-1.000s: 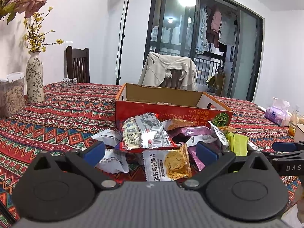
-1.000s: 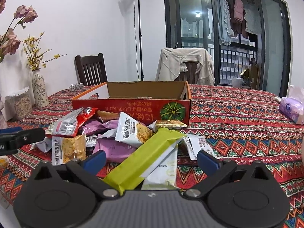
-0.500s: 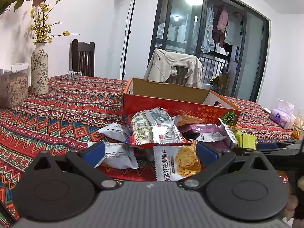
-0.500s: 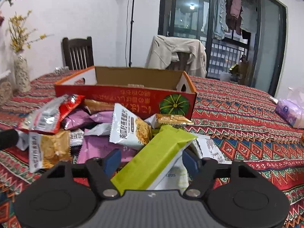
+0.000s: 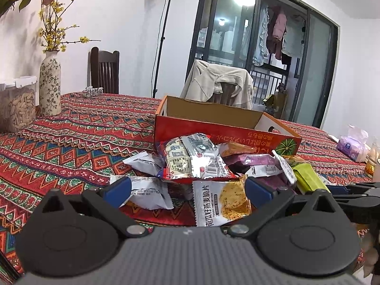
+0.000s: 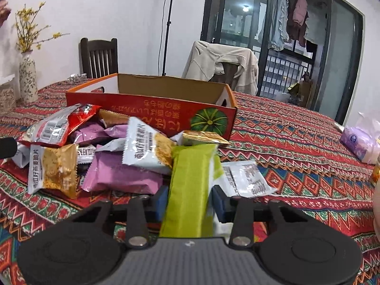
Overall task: Organize snacks
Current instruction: 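Grasp the green snack bar with the right gripper while the left grasps a white cracker packet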
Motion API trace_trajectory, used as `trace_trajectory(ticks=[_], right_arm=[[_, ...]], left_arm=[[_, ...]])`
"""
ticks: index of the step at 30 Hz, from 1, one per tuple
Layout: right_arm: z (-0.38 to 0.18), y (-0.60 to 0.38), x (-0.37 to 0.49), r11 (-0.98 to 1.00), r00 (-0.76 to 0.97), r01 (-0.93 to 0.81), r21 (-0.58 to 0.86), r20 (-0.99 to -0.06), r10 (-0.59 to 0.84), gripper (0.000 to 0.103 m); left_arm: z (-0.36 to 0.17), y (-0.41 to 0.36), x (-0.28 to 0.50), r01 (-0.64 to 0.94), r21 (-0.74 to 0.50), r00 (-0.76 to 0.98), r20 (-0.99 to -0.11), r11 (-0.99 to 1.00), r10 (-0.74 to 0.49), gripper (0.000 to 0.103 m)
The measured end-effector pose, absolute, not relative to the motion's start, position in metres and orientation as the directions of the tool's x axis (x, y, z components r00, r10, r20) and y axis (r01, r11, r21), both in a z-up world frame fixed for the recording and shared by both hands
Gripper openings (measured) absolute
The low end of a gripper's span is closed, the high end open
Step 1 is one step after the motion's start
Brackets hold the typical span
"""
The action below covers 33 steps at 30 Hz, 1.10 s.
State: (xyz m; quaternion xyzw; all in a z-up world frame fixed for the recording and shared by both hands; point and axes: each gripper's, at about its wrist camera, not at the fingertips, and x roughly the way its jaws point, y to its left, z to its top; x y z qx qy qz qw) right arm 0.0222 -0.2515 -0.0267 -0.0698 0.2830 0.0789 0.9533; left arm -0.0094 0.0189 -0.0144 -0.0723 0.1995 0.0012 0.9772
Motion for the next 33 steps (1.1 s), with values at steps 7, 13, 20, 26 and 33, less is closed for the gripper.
trace_trajectory(ticks=[7, 13, 20, 26, 33], right_arm=[[-0.021, -0.27, 0.011, 0.98, 0.843, -0.199, -0.026, -0.514, 0.157, 0.036], [-0.013, -0.277, 0.008, 0.981, 0.861, -0.196, 0.007, -0.477, 0.175, 0.036], [-0.003, -0.283, 0.005, 0.978, 0.876, -0.21, 0.016, -0.441, 0.195, 0.036], [-0.007, -0.289, 0.009, 0.976, 0.872, -0.214, 0.031, -0.444, 0.205, 0.036], [-0.015, -0.291, 0.014, 0.974, 0.863, -0.223, 0.045, -0.456, 0.218, 0.036]], left_arm=[[-0.013, 0.019, -0.01, -0.05, -0.141, 0.914, -0.405, 0.989, -0.011, 0.103], [-0.015, 0.01, -0.005, -0.044, -0.135, 0.899, -0.437, 0.99, -0.02, 0.103], [-0.019, -0.013, 0.012, -0.059, -0.1, 0.881, -0.473, 0.993, 0.004, 0.103], [-0.022, -0.029, 0.029, -0.088, -0.098, 0.865, -0.5, 0.991, 0.028, 0.103], [-0.032, -0.041, 0.047, -0.127, -0.098, 0.837, -0.544, 0.987, 0.054, 0.103]])
